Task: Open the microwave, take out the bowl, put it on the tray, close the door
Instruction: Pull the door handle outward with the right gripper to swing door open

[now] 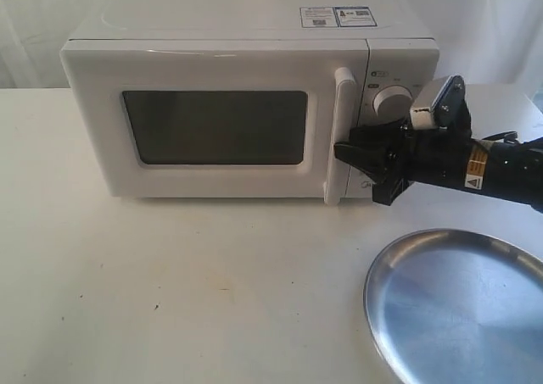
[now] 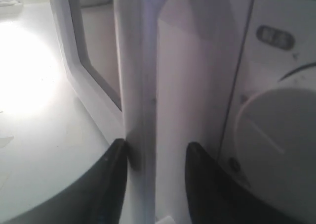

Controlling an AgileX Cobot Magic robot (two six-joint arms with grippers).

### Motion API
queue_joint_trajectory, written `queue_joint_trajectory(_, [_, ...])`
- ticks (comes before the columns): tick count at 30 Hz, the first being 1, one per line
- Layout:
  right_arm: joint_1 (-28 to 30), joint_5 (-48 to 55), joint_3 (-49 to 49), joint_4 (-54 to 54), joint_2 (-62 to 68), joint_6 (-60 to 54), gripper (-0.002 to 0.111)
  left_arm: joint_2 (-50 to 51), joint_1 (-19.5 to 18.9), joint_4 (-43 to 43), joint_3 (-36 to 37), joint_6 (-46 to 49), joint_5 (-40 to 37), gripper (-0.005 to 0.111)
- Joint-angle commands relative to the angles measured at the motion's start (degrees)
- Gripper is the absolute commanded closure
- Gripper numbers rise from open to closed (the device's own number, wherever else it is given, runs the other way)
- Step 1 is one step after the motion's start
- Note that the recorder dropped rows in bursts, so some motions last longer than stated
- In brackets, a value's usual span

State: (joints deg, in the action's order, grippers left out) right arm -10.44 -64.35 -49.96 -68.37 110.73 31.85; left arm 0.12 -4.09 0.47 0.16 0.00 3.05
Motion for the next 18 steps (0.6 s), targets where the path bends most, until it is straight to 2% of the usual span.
queue_joint_trajectory(1, [-2.6,-3.9,-2.0,-0.9,1.4,-0.5,0.097,-0.1,0.1,-0.1,-0.2,0.0,-0.1,0.107])
queue_joint_trajectory(2, [-2.6,-5.0,-2.0,-2.3,1.4,-0.4,0.100,-0.1,0.1,-0.1,-0.2,0.0,-0.1,0.107])
queue_joint_trajectory(4, [-2.6,-5.6,-2.0,-4.0,1.4,0.1,0.098,-0.1,0.1,-0.1,-0.2,0.0,-0.1,0.107])
queue_joint_trajectory(6, [-2.6,-5.6,-2.0,-5.2,1.3,1.6,0.083,-0.1,0.1,-0.1,-0.2,0.0,-0.1,0.107])
queue_joint_trajectory(7, [-2.6,-5.6,-2.0,-6.0,1.3,1.7,0.072,-0.1,0.1,-0.1,-0.2,0.0,-0.1,0.107])
queue_joint_trajectory(9, [-2.6,-5.6,-2.0,-6.0,1.1,2.5,0.062,-0.1,0.1,-0.1,-0.2,0.0,-0.1,0.107])
queue_joint_trajectory(11, [-2.6,-5.6,-2.0,-6.0,1.0,4.2,0.061,-0.1,0.1,-0.1,-0.2,0.0,-0.1,0.107])
queue_joint_trajectory(16, [-2.8,-5.6,-1.7,-7.5,0.6,4.2,0.069,-0.1,0.1,-0.1,-0.2,0.0,-0.1,0.107])
queue_joint_trajectory(18, [-3.7,-5.6,-1.3,-7.2,-0.4,4.2,0.069,-0.1,0.1,-0.1,-0.2,0.0,-0.1,0.107])
